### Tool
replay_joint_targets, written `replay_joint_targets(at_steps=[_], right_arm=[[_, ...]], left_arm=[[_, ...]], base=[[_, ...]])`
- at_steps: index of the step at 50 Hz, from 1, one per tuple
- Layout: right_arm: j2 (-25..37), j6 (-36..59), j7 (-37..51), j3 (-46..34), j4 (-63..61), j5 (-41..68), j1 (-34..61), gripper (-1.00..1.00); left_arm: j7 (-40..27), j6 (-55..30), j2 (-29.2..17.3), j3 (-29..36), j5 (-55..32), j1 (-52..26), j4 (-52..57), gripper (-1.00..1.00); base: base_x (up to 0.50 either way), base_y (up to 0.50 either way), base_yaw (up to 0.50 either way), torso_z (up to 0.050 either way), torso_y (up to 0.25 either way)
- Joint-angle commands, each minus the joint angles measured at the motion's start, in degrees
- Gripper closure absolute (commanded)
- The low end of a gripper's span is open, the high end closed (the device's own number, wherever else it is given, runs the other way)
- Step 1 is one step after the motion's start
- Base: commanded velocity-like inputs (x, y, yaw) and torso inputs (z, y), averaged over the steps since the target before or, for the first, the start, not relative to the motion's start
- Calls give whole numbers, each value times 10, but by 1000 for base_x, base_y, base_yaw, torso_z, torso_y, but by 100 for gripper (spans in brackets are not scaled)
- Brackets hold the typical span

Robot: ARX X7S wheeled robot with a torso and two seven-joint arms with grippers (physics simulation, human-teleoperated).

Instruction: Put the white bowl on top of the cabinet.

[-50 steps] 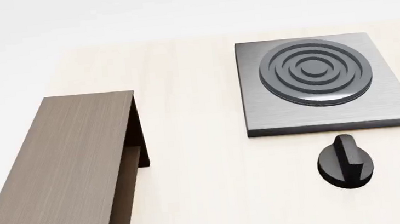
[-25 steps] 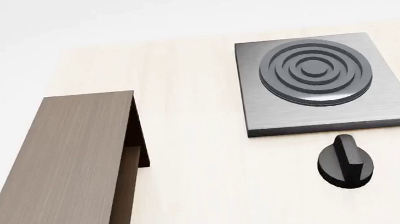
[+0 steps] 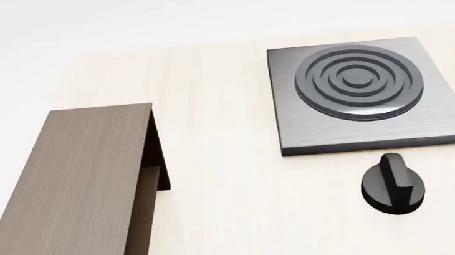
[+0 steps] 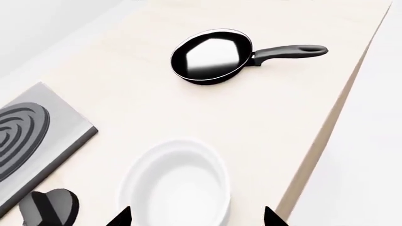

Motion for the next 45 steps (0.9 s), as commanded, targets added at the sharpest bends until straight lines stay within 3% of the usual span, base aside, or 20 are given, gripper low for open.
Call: replay_joint_targets(at_steps=[1,19,38,45], right_arm=[[13,-9,-4,-16,31,-3,11,-100],[23,-25,-23,-72,80,-8,40,-100],[39,-38,-50,-185,163,-19,122,-100],[35,-39,-61,-186,181,-27,116,-100]], left_arm=[[-2,1,-1,1,0,0,0,-100],[-2,5,-1,2,-3,1,-2,-100],[-7,3,-3,4,0,4,3,-100],[-8,4,-3,5,0,4,3,-100]], base=[[0,0,0,0,0],[0,0,0,0,0],[0,0,0,0,0],[0,0,0,0,0]])
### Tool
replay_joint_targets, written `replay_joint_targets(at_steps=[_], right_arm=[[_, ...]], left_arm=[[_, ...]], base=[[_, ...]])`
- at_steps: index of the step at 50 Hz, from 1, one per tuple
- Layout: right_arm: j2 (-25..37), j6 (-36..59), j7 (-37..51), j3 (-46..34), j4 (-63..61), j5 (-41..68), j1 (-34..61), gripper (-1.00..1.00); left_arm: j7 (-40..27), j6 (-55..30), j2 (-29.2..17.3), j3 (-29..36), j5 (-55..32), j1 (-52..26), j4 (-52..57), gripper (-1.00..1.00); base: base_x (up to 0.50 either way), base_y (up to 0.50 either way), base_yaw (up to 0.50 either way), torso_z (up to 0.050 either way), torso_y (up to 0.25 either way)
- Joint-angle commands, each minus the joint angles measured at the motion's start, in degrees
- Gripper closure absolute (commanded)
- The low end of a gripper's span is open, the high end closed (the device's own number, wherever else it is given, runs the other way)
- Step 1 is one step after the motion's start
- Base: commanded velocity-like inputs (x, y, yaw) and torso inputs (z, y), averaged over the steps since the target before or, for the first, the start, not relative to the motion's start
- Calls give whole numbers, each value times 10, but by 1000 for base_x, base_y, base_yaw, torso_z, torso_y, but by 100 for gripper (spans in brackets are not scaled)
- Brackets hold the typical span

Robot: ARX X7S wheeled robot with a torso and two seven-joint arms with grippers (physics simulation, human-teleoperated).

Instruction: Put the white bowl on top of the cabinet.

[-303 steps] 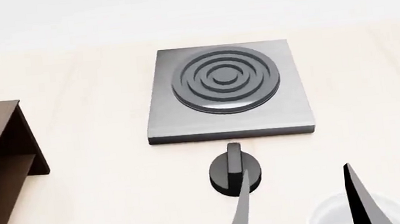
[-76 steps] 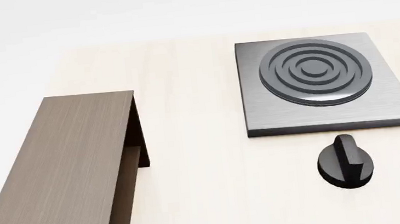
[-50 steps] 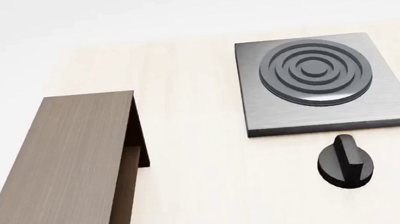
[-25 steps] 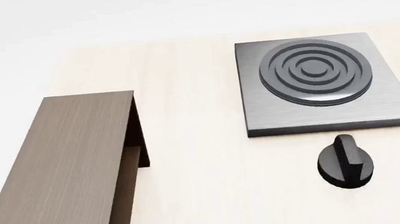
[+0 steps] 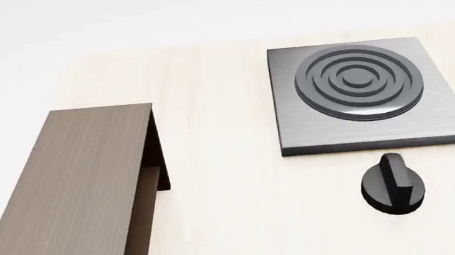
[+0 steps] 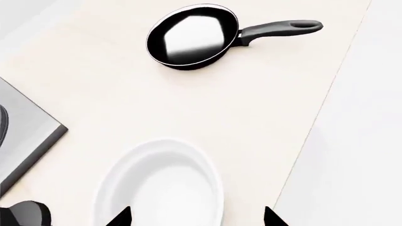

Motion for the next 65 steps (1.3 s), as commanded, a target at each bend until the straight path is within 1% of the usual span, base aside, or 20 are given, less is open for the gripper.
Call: replay_joint_targets(at_steps=[1,10,15,21,31,38,45,53,65], right_arm=[[-2,-3,-19,-29,38,-11,14,-100],[-19,-6,-46,-41,68,-26,8,-100],[-25,-12,-52,-20,76,-29,-17,-100],[-35,-15,-73,-21,93,-41,-28,-100],[-47,-11,-91,-61,124,-56,6,-100],[-54,9,-108,-120,158,-72,77,-100],[-65,15,-113,-146,175,-84,107,-100],[-75,15,-131,-161,198,-99,115,-100],[-89,-1,-156,-163,235,-117,94,-100]], left_arm=[[-2,0,-1,1,0,1,1,-100],[-4,-1,-2,3,3,0,1,-100],[-5,-2,-3,4,4,-1,0,-100],[-8,-2,-4,5,7,0,1,-100],[-8,-1,-4,6,5,-1,-1,-100],[-9,-1,-5,7,6,-2,-2,-100],[-11,-2,-6,8,9,-1,0,-100],[-13,-3,-7,9,10,-2,0,-100],[-19,-8,-9,12,17,-2,2,-100]], base=[[0,0,0,0,0],[0,0,0,0,0],[0,0,0,0,0],[0,0,0,0,0],[0,0,0,0,0],[0,0,0,0,0],[0,0,0,0,0],[0,0,0,0,0],[0,0,0,0,0]])
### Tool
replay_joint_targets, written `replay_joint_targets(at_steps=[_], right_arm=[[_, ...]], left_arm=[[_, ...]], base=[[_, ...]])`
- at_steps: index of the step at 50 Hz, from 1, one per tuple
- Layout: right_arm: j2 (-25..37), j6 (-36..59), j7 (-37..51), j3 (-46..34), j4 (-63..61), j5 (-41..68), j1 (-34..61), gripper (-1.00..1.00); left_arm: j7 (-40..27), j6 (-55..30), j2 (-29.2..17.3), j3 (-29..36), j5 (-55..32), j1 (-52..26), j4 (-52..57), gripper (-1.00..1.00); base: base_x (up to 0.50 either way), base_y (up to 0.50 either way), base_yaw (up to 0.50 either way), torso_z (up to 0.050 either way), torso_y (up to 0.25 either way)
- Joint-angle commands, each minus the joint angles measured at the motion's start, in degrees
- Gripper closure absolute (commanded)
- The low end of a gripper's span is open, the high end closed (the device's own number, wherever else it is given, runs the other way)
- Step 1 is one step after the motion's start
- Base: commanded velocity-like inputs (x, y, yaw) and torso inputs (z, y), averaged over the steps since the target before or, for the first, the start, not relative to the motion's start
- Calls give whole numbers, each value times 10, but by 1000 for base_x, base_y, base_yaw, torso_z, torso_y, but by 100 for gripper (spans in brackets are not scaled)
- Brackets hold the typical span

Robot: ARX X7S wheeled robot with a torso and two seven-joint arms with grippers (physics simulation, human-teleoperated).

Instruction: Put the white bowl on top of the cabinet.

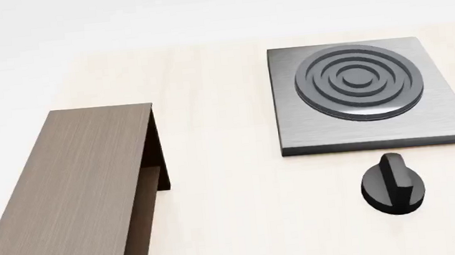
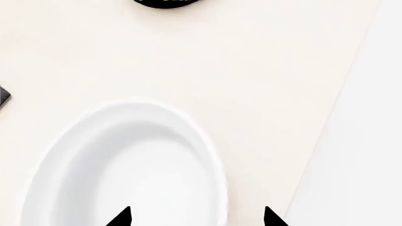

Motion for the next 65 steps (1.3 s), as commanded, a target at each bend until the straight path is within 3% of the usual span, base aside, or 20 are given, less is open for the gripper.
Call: replay_joint_targets(at_steps=[1,9,27,41,42,65], right_arm=[[-14,-11,-24,-9,37,-18,-9,-100],[-21,-24,-41,-2,50,-25,-34,-100],[-55,-10,-102,-64,134,-75,23,-100],[-77,-28,-137,-70,182,-88,15,-100],[-77,-27,-134,-69,185,-86,14,100],[-73,-37,-120,-48,155,-72,-11,100]], left_arm=[[-5,-4,-2,2,5,0,2,-100],[-8,-6,-3,4,9,-1,3,-100],[-15,-11,-5,7,17,-1,6,-100],[-18,-14,-6,10,22,-4,5,-100],[-18,-14,-6,10,22,-4,5,-100],[-17,-11,-7,12,19,-3,2,-100]], base=[[0,0,0,0,0],[0,0,0,0,0],[0,0,0,0,0],[4,-1,1,-1,0],[0,0,0,0,0],[0,0,0,-2,0]])
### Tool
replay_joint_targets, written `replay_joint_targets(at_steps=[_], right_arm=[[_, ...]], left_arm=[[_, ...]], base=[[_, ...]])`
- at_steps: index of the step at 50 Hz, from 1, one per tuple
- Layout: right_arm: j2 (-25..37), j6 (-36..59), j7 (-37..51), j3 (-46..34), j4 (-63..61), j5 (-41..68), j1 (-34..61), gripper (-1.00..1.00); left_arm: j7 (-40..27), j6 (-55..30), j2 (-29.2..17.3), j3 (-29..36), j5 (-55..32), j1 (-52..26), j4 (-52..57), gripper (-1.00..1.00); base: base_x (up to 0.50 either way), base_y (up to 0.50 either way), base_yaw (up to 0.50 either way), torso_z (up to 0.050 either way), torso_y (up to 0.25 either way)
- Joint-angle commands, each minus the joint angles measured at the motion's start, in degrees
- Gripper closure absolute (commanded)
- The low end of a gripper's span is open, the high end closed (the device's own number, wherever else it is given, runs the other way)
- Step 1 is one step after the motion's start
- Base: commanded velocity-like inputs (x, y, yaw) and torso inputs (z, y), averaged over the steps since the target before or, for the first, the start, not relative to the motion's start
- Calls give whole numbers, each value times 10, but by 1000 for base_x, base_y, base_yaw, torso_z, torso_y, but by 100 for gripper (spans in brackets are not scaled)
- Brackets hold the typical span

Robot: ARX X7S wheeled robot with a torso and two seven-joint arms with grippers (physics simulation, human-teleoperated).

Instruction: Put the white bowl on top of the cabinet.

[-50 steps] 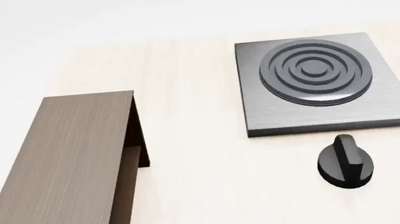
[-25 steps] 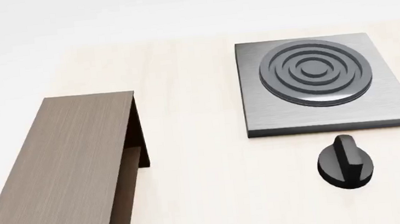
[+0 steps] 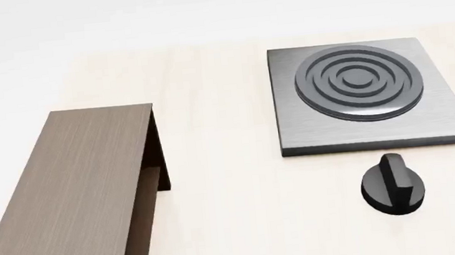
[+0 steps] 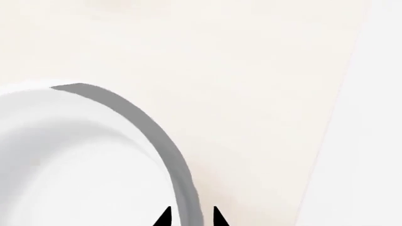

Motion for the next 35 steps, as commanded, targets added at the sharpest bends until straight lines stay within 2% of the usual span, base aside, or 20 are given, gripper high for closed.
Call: replay_joint_targets(at_steps=[1,17,35], right_arm=[[-12,5,13,-22,-5,34,-34,100],[14,-28,103,27,-120,46,-68,100],[48,-24,149,75,-208,94,-60,100]], left_arm=[[1,2,0,0,-2,0,-2,-100],[4,6,0,1,-10,0,-4,-100],[8,11,0,1,-17,1,-6,-100]], base=[[0,0,0,0,0],[0,0,0,-1,0],[0,0,0,0,0]])
